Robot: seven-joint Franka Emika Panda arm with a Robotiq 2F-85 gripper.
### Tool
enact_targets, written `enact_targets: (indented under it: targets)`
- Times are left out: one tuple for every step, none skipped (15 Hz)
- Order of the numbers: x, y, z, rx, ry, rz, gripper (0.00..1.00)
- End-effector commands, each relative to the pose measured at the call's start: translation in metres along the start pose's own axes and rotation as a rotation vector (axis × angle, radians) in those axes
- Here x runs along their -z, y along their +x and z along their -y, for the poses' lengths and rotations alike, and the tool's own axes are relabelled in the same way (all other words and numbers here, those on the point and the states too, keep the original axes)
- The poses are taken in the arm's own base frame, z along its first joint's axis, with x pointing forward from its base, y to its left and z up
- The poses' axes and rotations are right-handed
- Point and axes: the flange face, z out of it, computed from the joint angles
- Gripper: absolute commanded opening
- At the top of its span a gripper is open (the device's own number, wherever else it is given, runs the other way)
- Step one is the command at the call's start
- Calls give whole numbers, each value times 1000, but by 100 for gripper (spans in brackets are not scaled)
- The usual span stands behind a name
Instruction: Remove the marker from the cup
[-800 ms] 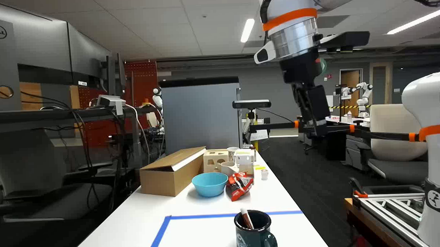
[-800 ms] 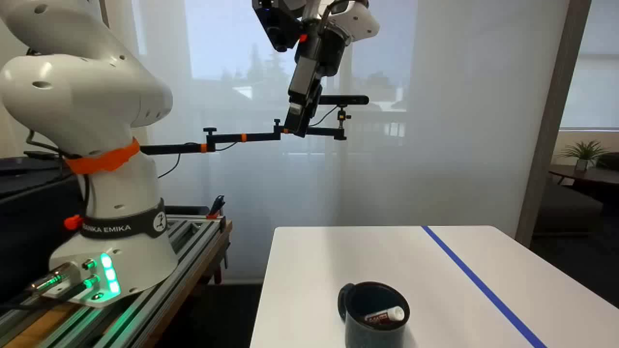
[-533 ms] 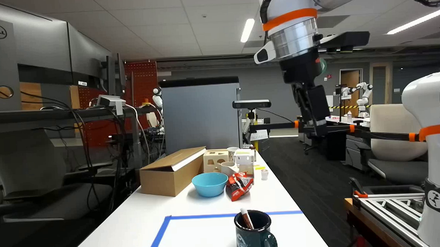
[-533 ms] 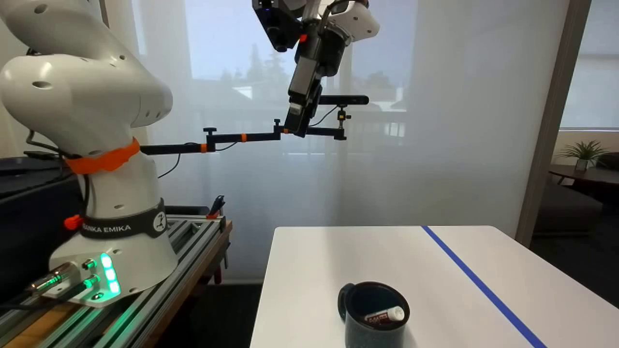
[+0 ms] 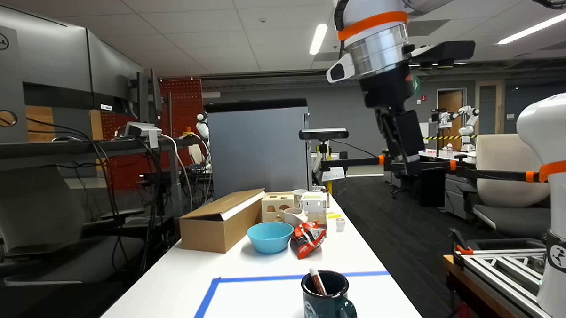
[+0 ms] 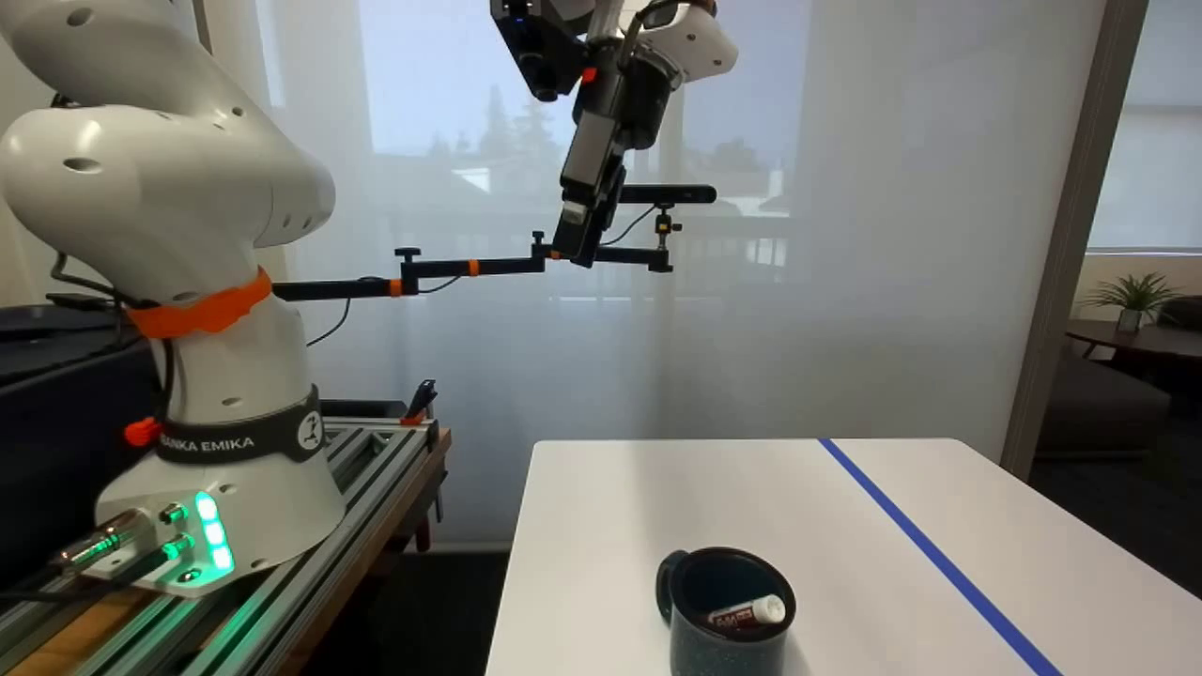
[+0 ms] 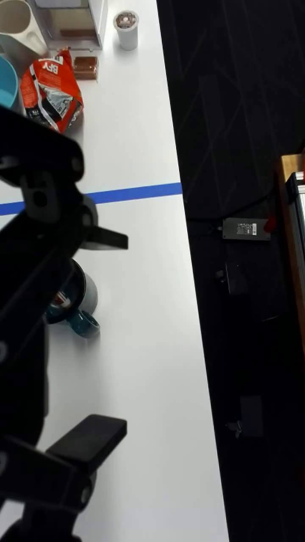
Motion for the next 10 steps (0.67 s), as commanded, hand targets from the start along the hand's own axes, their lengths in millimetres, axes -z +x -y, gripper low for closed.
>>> enact_targets:
  targets:
    - [-19,22,-1,-76,-75,-43,100]
    - [-30,36,-3,-110,-108,-100,100]
    - [-37,49,-5,-138,-125,-141,100]
    - [-46,64,-9,-178,-127,-189,100]
    - [-55,78,-13,-219,-126,-231,100]
    - [-64,90,-16,-270,-108,-265,100]
    - [-72,99,-18,-322,-90,-291,100]
    - [-84,108,-20,-378,-68,-301,100]
    - [-94,115,-23,-426,-48,-303,100]
    - [-110,124,-26,-416,-56,-232,100]
